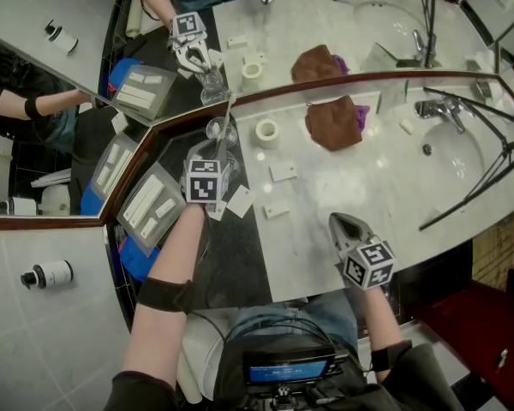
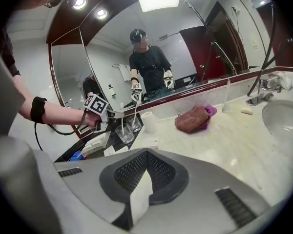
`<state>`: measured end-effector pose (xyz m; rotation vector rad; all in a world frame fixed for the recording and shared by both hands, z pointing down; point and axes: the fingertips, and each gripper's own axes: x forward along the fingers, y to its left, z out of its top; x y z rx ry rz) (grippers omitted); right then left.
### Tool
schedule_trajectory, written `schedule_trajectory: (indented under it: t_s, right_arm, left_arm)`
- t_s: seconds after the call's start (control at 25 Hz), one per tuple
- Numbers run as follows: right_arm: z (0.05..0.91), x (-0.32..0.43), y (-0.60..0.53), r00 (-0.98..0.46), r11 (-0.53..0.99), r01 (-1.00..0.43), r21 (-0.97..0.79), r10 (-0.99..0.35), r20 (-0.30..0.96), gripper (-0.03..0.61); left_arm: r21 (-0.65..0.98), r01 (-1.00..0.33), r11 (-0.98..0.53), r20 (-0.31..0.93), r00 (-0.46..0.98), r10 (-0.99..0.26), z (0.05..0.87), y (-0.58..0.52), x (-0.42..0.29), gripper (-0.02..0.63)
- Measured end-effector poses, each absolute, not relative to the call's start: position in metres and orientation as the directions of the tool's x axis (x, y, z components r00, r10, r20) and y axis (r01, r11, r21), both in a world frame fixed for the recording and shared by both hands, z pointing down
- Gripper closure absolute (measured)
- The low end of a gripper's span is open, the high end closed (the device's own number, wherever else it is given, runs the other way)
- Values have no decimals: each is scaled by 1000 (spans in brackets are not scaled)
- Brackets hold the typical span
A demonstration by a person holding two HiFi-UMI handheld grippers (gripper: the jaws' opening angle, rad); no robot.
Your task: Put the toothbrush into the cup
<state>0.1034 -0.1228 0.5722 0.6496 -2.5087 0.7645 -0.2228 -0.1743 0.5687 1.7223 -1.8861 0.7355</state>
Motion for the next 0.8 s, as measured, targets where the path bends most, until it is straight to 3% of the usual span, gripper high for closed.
schedule_trajectory:
  t_s: [0.56,0.8]
  right_arm:
    - [522,69,-130,-857,838,-418,-350,-236,458,568]
    - [497,52,-126,-884,876,-353,-329,-196,425,568]
  left_arm:
    - [-91,-977,194,413,-214,-885,434,-123,-207,583]
    - [-150,-983,107,452,-164,-877,409,-95,-153,583]
